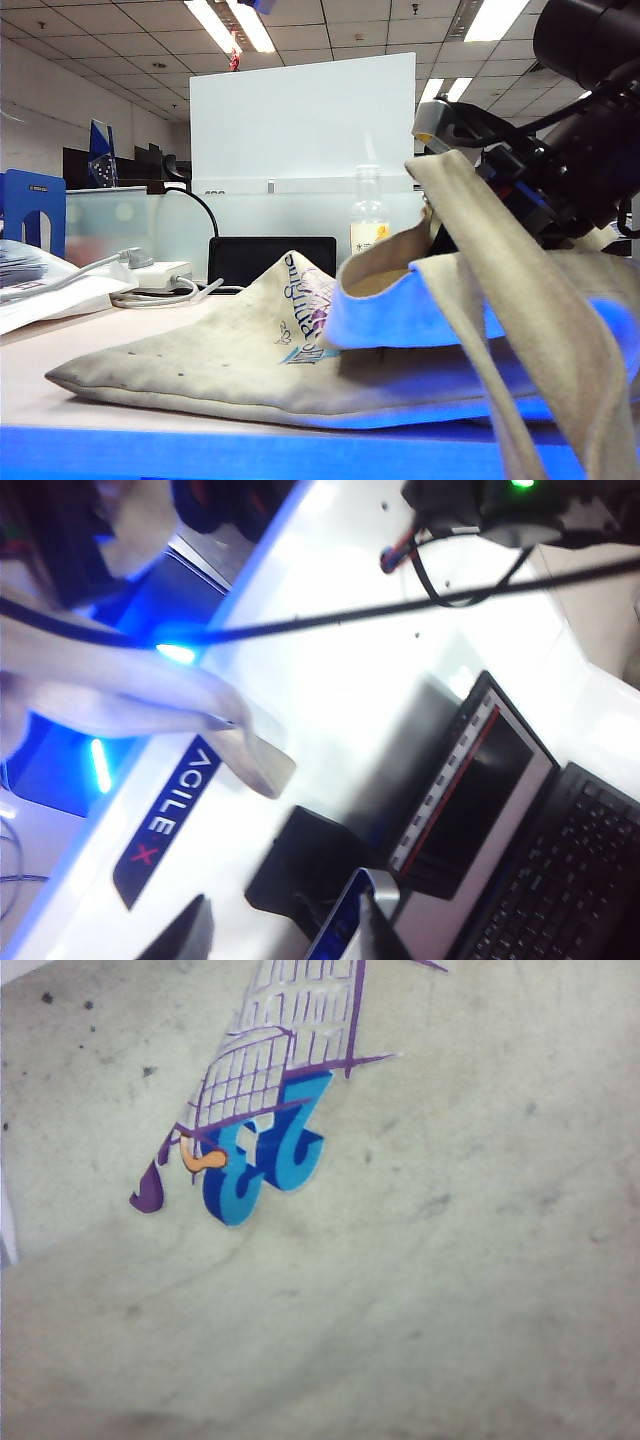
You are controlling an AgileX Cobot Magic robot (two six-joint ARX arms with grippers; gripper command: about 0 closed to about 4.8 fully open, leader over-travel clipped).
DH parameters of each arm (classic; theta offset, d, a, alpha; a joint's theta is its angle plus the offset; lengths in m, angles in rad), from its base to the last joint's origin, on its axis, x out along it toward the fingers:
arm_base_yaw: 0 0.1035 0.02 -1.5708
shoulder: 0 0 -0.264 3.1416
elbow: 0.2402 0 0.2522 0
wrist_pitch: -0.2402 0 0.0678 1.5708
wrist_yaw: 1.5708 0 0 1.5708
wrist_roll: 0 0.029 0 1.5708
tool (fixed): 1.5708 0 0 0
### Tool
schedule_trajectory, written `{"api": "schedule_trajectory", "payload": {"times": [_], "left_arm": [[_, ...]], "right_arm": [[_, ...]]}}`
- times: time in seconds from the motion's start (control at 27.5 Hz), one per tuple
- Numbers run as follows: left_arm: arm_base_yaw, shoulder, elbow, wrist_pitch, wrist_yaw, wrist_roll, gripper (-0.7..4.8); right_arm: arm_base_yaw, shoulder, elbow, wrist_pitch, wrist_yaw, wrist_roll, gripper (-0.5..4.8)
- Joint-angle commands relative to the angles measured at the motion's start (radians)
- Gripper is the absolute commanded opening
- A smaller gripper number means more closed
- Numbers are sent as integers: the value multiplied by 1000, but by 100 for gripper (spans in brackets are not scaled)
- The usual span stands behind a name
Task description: Take the glasses case out of the canvas bag and put it on the table.
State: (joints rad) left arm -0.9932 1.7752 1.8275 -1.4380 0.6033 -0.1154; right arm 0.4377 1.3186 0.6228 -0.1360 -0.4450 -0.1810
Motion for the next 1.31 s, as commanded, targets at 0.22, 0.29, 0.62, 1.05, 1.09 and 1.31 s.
{"api": "schedule_trajectory", "payload": {"times": [0.22, 0.29, 0.62, 1.05, 1.09, 1.31], "left_arm": [[-126, 42, -10, 68, 68, 64, 252], [-123, 48, -39, 113, 74, 59, 252], [-134, 48, -391, 445, 209, -78, 252], [-148, 66, -570, 574, 144, -111, 252], [-148, 66, -574, 552, 119, -111, 252], [-164, 88, -623, 697, 101, -168, 251]], "right_arm": [[0, -4, 2, 18, -2, -2, 377], [0, -4, 2, 21, -2, -2, 377], [-2, -4, 2, 19, 2, -2, 377], [-2, -4, 2, 4, 2, -2, 377], [-2, -4, 2, 2, 0, -2, 377], [-2, -3, 2, 3, 2, -3, 377]]}}
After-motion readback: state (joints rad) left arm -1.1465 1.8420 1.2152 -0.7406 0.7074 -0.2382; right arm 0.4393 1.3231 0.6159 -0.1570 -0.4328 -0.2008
